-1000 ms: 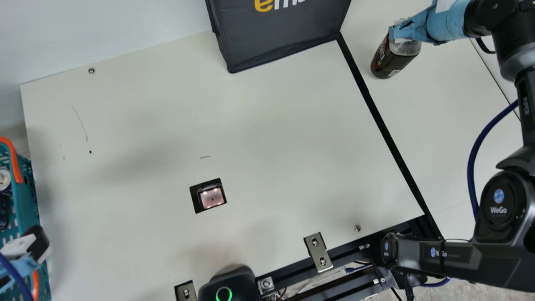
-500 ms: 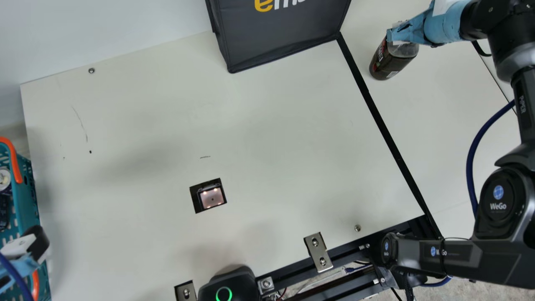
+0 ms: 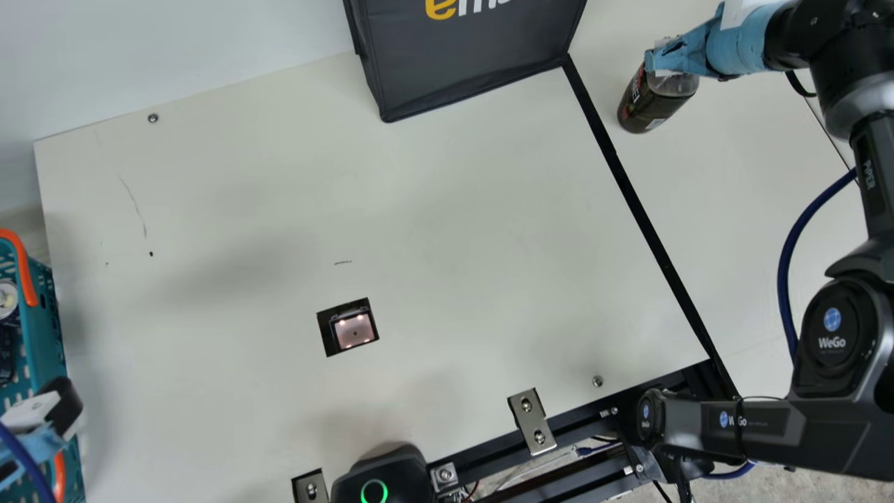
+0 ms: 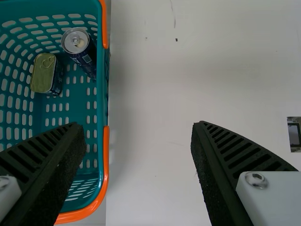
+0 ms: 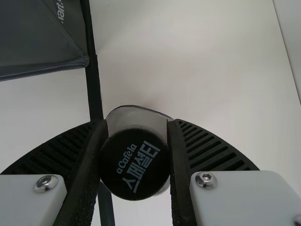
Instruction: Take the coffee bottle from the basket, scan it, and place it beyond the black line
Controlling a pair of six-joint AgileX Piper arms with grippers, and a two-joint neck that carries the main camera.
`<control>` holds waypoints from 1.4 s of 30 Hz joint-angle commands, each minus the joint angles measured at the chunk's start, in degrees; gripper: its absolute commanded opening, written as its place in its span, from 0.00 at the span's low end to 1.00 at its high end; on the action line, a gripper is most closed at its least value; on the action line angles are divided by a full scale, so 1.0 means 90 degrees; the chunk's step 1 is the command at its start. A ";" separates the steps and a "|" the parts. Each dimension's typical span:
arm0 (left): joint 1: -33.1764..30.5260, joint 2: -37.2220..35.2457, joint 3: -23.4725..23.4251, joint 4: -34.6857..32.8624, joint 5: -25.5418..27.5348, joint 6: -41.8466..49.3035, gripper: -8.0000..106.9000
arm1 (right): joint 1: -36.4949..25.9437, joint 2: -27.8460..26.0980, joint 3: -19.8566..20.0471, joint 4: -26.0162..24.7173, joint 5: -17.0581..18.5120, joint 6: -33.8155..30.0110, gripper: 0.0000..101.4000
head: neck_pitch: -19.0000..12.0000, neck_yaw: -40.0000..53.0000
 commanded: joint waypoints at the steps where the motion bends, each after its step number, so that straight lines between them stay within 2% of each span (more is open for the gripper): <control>1: 0.0000 0.0000 0.0000 0.0000 0.0000 0.0000 0.85 | 0.0002 0.0000 0.0013 -0.0019 0.0012 0.0007 0.39 | -0.0175 -0.0005; 17: 0.0000 0.0000 0.0000 0.0000 0.0000 0.0000 0.85 | -0.0005 0.0002 0.0042 0.0026 -0.0035 -0.0042 0.90 | -0.0175 -0.0005; 34: 0.0000 0.0000 0.0000 0.0000 0.0000 0.0000 0.85 | 0.0080 -0.0160 -0.0413 0.0036 0.0353 0.0045 0.90 | -0.0175 -0.0005; 42: 0.0000 0.0000 0.0000 0.0000 0.0000 0.0000 0.85 | 0.0271 -0.0383 -0.0402 0.0084 0.0478 0.0135 0.90 | -0.0175 -0.0005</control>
